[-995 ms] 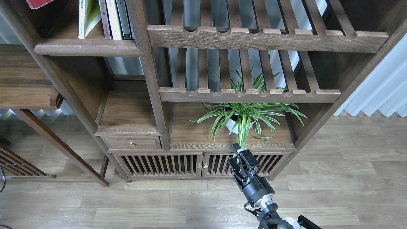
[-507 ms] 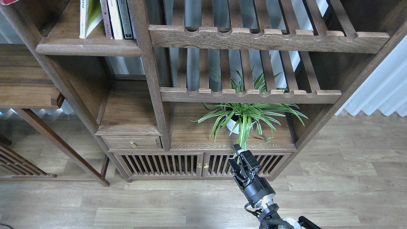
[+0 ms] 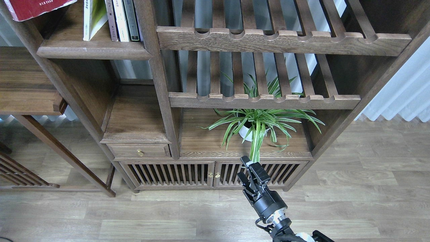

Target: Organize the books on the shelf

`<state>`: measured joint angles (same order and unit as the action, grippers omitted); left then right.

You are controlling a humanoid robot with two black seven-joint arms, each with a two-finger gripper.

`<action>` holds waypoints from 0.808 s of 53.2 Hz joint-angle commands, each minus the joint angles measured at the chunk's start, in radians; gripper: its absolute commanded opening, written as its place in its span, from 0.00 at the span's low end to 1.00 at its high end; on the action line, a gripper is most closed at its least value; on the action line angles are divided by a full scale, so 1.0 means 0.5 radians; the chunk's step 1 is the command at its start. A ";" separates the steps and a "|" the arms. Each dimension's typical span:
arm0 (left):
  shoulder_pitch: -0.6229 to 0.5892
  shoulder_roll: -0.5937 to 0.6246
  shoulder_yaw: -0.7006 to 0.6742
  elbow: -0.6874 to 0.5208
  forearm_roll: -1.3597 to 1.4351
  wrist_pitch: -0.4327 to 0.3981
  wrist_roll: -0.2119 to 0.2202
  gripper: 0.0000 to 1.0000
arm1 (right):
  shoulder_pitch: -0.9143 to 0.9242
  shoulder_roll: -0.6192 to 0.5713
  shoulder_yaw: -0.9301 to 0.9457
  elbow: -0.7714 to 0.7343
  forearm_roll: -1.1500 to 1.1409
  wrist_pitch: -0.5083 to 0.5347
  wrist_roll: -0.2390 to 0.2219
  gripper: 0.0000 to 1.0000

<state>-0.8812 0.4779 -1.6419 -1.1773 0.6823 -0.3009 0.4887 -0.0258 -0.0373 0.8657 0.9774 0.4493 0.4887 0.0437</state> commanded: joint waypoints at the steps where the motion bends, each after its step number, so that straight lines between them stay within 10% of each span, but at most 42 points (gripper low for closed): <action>1: -0.127 -0.063 0.105 -0.002 0.093 0.178 0.000 0.02 | -0.001 -0.014 -0.013 0.000 0.000 0.000 -0.001 0.88; 22: -0.219 -0.207 0.256 -0.020 0.231 0.599 -0.094 0.02 | -0.034 -0.027 -0.023 -0.004 -0.003 0.000 -0.005 0.88; 43: -0.253 -0.262 0.427 0.002 0.265 0.718 -0.425 0.01 | -0.041 -0.033 -0.016 -0.004 0.003 0.000 -0.001 0.88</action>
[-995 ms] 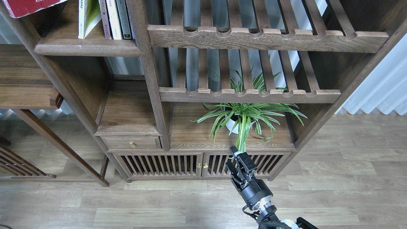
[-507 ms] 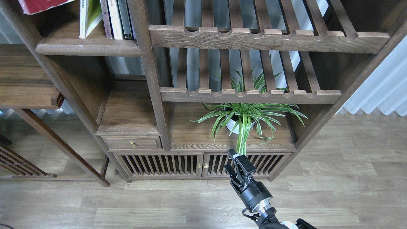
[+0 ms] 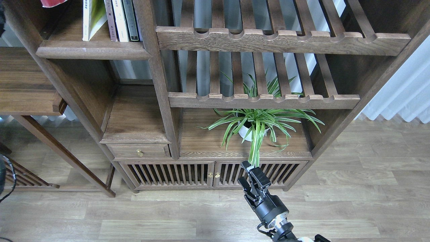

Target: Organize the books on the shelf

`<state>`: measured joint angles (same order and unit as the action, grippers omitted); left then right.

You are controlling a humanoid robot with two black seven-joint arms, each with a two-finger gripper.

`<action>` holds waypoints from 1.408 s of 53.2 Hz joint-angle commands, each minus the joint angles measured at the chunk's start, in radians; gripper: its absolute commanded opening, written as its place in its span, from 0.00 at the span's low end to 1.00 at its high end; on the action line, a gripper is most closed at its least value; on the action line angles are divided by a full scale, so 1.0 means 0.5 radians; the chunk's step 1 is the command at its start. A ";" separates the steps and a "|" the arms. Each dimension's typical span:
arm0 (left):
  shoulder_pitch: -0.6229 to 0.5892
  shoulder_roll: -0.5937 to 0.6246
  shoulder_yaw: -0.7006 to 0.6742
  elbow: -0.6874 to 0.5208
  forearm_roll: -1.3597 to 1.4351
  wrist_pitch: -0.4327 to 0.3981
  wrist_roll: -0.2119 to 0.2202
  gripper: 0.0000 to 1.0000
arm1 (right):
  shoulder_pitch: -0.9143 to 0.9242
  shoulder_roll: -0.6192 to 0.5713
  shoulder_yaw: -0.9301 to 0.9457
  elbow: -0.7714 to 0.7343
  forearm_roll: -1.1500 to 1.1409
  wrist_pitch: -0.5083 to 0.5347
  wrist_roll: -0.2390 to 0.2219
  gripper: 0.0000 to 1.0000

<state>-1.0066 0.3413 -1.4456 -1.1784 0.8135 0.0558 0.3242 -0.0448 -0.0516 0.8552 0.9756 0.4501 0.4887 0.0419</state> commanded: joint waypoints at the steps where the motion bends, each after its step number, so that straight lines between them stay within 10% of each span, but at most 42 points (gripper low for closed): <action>1: -0.003 0.014 0.038 0.004 0.002 0.005 -0.105 0.01 | -0.002 -0.004 0.005 -0.003 0.002 0.000 0.002 0.88; 9: 0.007 0.026 0.053 0.016 0.002 -0.017 -0.151 0.02 | -0.002 -0.013 0.005 -0.006 0.005 0.000 0.005 0.88; 37: 0.019 0.026 0.286 0.335 -0.001 -0.069 -0.759 0.02 | 0.004 0.008 -0.002 -0.003 0.005 0.000 0.005 0.87; 75: 0.004 -0.008 0.550 0.617 -0.038 -0.090 -1.145 0.04 | 0.016 0.020 -0.005 0.003 0.008 0.000 0.005 0.87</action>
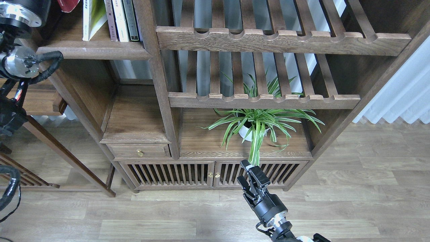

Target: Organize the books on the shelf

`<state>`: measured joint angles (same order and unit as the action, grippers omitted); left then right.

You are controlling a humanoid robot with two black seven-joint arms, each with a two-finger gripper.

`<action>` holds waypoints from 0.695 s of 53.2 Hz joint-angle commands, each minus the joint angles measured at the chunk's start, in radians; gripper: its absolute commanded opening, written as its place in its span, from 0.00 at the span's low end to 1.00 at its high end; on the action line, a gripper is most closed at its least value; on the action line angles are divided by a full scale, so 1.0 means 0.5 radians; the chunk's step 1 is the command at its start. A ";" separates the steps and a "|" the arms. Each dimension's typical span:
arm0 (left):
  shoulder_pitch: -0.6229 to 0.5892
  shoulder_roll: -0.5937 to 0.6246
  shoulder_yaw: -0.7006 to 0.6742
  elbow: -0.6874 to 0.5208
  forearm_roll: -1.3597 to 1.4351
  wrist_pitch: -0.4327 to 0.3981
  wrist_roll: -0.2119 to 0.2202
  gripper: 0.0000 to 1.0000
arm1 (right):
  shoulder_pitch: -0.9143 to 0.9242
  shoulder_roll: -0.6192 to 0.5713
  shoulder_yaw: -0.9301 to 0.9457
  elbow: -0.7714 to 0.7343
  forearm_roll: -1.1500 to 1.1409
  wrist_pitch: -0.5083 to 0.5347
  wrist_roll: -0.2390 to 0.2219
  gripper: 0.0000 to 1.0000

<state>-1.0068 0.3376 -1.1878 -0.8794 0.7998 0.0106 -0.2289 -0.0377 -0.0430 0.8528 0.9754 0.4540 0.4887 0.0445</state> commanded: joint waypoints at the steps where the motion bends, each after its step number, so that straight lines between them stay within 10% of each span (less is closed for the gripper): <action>1: 0.010 0.000 0.044 0.028 -0.010 0.000 -0.048 0.04 | 0.002 0.003 0.000 0.007 0.000 0.000 0.000 0.87; 37: 0.139 -0.065 0.087 0.369 -0.130 -0.141 -0.466 0.12 | 0.023 0.019 -0.003 0.019 0.000 0.000 0.006 0.87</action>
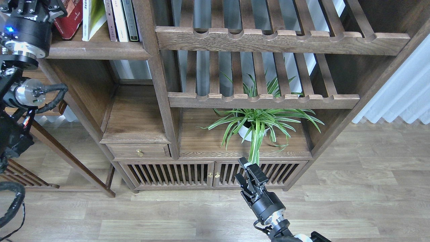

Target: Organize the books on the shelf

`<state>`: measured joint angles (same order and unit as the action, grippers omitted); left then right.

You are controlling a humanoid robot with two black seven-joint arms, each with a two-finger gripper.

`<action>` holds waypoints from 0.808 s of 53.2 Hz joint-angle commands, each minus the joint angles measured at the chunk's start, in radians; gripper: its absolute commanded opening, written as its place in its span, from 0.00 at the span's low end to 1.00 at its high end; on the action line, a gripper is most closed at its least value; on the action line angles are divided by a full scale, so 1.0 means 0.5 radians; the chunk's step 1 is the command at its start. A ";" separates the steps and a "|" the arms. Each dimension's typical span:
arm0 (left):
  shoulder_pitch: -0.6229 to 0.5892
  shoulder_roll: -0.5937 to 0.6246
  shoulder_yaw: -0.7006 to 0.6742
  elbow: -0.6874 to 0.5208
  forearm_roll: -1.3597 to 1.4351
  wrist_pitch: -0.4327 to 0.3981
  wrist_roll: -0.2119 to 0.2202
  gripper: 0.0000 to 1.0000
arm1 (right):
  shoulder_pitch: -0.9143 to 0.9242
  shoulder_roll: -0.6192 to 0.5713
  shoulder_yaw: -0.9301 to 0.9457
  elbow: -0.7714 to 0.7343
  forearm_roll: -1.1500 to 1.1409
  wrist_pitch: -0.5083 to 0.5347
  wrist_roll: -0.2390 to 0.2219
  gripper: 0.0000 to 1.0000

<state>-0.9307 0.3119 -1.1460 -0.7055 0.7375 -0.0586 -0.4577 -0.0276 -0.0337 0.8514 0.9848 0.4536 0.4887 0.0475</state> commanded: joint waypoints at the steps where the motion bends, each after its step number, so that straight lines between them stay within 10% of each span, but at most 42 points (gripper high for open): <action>1: -0.013 -0.013 0.013 0.027 -0.005 -0.009 -0.008 0.13 | 0.003 0.000 0.000 0.000 -0.002 0.000 0.000 0.87; 43: -0.427 -0.210 0.083 0.027 -0.088 0.022 0.007 0.36 | 0.009 0.024 -0.006 -0.018 -0.011 0.000 -0.003 0.87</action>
<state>-1.1425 0.2099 -1.0976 -0.6802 0.7138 -0.0479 -0.4422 -0.0246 -0.0314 0.8511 0.9749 0.4495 0.4887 0.0460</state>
